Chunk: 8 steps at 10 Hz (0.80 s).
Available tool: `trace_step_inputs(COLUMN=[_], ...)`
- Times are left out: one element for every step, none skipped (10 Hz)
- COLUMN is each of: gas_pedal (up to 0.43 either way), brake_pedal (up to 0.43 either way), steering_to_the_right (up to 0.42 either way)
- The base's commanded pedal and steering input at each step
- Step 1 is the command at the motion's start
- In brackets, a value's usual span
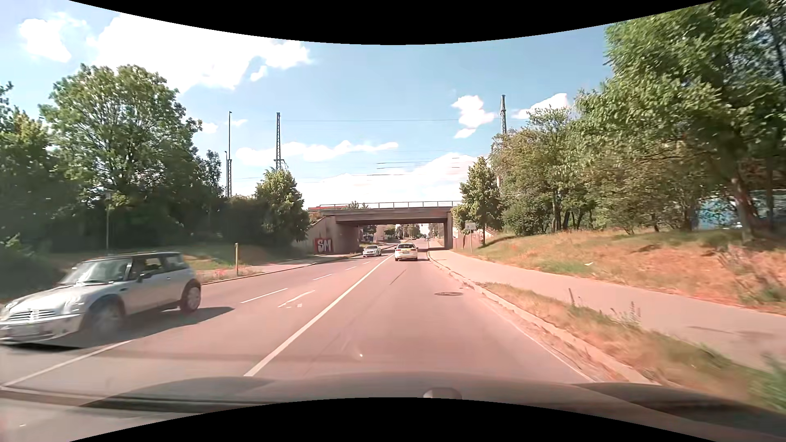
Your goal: Follow the waypoints while adhering to traffic rules and regulations
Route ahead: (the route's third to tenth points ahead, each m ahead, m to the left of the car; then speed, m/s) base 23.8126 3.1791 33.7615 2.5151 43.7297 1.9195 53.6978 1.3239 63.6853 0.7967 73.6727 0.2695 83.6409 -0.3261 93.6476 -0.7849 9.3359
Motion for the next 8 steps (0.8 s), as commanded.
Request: trace_step_inputs(gas_pedal=[0.169,0.189,0.197,0.197,0.197,0.197,0.197,0.189], brake_pedal=[0.000,0.000,0.000,0.000,0.000,0.000,0.000,0.000], steering_to_the_right=[-0.007,-0.007,-0.008,-0.010,-0.010,-0.009,-0.008,-0.007])
